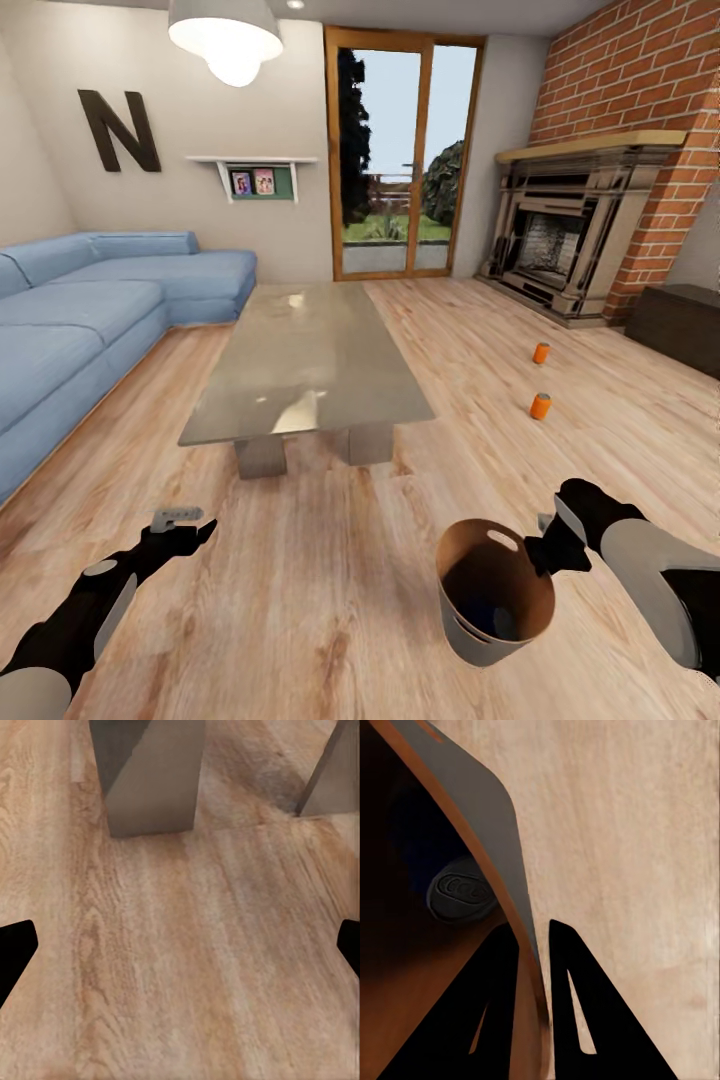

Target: Put the three can of soda from the living room inside the tash can in the kitchen.

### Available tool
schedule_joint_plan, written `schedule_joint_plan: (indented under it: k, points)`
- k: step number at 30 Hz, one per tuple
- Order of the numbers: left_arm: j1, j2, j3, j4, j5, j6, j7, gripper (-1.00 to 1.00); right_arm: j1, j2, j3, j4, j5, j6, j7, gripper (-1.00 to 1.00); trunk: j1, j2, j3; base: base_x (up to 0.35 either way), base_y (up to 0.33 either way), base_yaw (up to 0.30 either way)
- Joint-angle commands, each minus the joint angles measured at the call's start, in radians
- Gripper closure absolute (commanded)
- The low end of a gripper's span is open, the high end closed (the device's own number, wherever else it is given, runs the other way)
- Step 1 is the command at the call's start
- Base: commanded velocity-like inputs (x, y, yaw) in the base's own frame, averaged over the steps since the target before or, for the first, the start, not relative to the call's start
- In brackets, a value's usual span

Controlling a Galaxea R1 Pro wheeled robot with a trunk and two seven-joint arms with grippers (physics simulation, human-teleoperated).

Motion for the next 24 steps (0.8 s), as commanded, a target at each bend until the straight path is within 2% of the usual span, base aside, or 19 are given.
schedule_joint_plan:
  k: [1, 9, 13, 17, 24]
  points:
    - [0.0, 0.0, 0.0, 0.0, 0.0, 0.0, 0.0, -1.0, 0.0, -0.001, -0.011, 0.001, -0.024, 0.0, 0.007, 1.0, 0.0, 0.0, 0.0, 0.118, -0.309, -0.002]
    - [0.0, 0.0, 0.0, 0.0, 0.0, 0.0, 0.0, -1.0, 0.001, -0.03, -0.01, 0.003, -0.024, -0.009, 0.014, 1.0, 0.0, 0.0, 0.0, 0.118, -0.309, -0.001]
    - [0.0, 0.0, 0.0, 0.0, 0.0, 0.0, 0.001, -1.0, 0.039, -0.033, -0.011, 0.001, -0.025, -0.026, 0.011, 1.0, 0.0, 0.0, 0.0, 0.12, -0.309, 0.0]
    - [0.0, 0.0, 0.0, 0.0, 0.0, 0.0, 0.001, -1.0, 0.054, -0.034, -0.01, 0.002, -0.024, -0.06, 0.009, 1.0, 0.0, 0.0, 0.0, 0.126, -0.309, 0.0]
    - [0.0, 0.0, 0.0, 0.001, 0.0, 0.0, 0.001, -1.0, 0.081, -0.034, -0.012, 0.002, -0.025, -0.07, 0.008, 1.0, 0.0, 0.0, 0.0, 0.132, -0.309, 0.0]
